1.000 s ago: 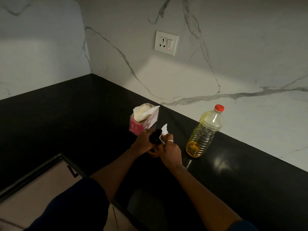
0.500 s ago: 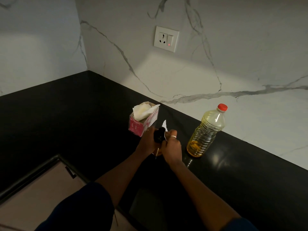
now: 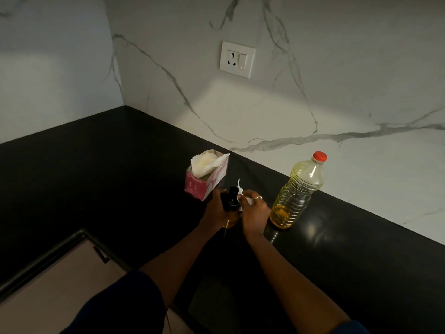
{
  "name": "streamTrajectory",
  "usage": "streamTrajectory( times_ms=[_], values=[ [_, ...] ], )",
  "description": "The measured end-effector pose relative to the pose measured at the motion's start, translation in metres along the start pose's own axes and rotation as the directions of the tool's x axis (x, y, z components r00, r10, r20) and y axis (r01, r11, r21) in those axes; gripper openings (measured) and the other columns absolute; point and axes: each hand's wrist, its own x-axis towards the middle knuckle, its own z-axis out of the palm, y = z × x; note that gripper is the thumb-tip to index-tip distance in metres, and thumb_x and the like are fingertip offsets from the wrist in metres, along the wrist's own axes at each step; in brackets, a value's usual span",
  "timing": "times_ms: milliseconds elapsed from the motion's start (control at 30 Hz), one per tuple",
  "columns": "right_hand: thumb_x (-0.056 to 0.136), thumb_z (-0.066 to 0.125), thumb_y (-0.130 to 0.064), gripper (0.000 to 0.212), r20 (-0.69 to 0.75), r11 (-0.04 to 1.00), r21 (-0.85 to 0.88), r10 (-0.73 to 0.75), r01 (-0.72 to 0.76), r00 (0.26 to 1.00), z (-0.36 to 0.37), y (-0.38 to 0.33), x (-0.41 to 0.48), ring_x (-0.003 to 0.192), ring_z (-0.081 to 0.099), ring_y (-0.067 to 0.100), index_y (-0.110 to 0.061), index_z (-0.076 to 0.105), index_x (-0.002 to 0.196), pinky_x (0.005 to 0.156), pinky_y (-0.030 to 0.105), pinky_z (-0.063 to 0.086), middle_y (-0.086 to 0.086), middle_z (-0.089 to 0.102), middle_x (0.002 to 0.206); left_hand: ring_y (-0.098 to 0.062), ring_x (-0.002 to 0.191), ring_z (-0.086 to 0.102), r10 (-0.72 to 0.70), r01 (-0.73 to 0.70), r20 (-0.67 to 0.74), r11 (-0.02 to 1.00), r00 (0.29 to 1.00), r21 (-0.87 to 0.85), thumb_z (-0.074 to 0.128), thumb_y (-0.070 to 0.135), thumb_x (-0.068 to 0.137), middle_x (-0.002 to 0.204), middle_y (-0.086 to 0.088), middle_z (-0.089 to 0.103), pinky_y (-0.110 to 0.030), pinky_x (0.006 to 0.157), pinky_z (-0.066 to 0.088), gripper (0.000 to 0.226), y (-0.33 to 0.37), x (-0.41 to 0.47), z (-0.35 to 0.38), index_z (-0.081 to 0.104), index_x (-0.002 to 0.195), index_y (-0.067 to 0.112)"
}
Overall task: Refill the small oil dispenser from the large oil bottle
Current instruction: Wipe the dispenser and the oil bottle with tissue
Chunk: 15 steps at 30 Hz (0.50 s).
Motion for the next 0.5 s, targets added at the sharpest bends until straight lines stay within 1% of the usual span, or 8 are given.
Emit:
streamTrajectory(
  times_ms=[100,167,233,300,333,400,433,500],
  values=[
    [0.088,0.058,-0.005,0.019,0.020,0.998,-0.058,-0.034,0.036,0.999,0.000,0.001,0.000,0.090,0.052,0.006,-0.004,0.068,0.105,0.066,-0.004,0.037,0.011,0.063,0.111,-0.020,0.122,0.049,0.034,-0.033,0.060,0.999,0.998,-0.008,0.079,0.018,0.069,0.131,-0.008,0.050,-0.020,0.093,0.038,0.083,-0.005,-0.005,-0.002,0.028,0.133,0.009],
    [0.089,0.057,-0.005,0.020,0.036,0.995,-0.075,-0.059,0.062,0.998,0.001,0.001,-0.001,0.092,0.052,0.006,-0.002,0.068,0.105,0.067,-0.006,0.035,0.012,0.061,0.114,-0.019,0.128,0.044,0.027,-0.028,0.083,1.000,0.996,0.013,0.078,0.020,0.071,0.137,-0.004,0.045,-0.024,0.098,0.035,0.085,-0.009,-0.006,-0.005,0.026,0.139,0.014],
    [0.089,0.055,-0.004,0.023,0.072,0.993,-0.062,-0.100,0.105,0.992,0.002,0.001,-0.004,0.094,0.056,0.008,-0.002,0.065,0.109,0.072,-0.004,0.038,0.011,0.062,0.115,-0.022,0.132,0.039,0.055,-0.056,0.062,0.998,0.997,0.012,0.075,0.018,0.074,0.143,-0.006,0.040,-0.028,0.104,0.030,0.086,-0.011,-0.007,-0.005,0.024,0.143,0.017],
    [0.090,0.054,-0.004,0.026,0.088,0.987,-0.058,-0.144,0.150,0.986,0.003,0.002,-0.011,0.085,0.062,0.008,0.000,0.063,0.114,0.073,0.002,0.044,0.010,0.065,0.110,-0.027,0.134,0.034,0.080,-0.079,-0.001,0.996,0.997,0.035,0.068,0.014,0.080,0.147,-0.011,0.034,-0.027,0.106,0.026,0.078,-0.008,-0.008,-0.002,0.025,0.144,0.015],
    [0.090,0.054,-0.004,0.024,0.082,0.985,-0.064,-0.157,0.162,0.984,0.004,0.003,-0.014,0.074,0.061,0.005,0.000,0.063,0.112,0.068,0.004,0.047,0.011,0.068,0.102,-0.027,0.135,0.033,0.090,-0.088,-0.019,0.992,0.996,0.087,0.064,0.016,0.083,0.147,-0.011,0.033,-0.028,0.107,0.024,0.072,-0.008,-0.006,0.000,0.025,0.144,0.014],
    [0.090,0.054,-0.005,0.018,0.052,0.976,-0.098,-0.188,0.192,0.981,0.005,0.007,-0.020,0.062,0.058,0.005,0.000,0.064,0.104,0.060,0.008,0.049,0.011,0.069,0.089,-0.019,0.135,0.034,0.161,-0.150,-0.011,0.935,0.987,0.321,0.053,0.029,0.091,0.145,-0.007,0.038,-0.026,0.111,0.019,0.061,-0.007,-0.002,0.002,0.028,0.143,0.011],
    [0.090,0.054,-0.005,0.017,0.037,0.972,-0.120,-0.198,0.201,0.979,0.006,0.007,-0.023,0.062,0.057,0.004,-0.001,0.065,0.103,0.058,0.005,0.046,0.010,0.069,0.086,-0.016,0.133,0.037,0.193,-0.174,-0.011,0.909,0.981,0.378,0.049,0.033,0.093,0.142,-0.006,0.043,-0.025,0.112,0.019,0.056,-0.005,-0.001,0.002,0.032,0.141,0.010],
    [0.090,0.054,-0.006,0.017,0.033,0.957,-0.158,-0.239,0.241,0.970,0.005,0.009,-0.030,0.067,0.060,0.007,-0.004,0.067,0.101,0.061,0.001,0.042,0.010,0.070,0.091,-0.018,0.125,0.047,0.195,-0.179,-0.005,0.909,0.981,0.376,0.049,0.030,0.093,0.130,-0.009,0.054,-0.031,0.110,0.031,0.045,0.002,-0.001,0.002,0.044,0.131,0.006]
  ],
)
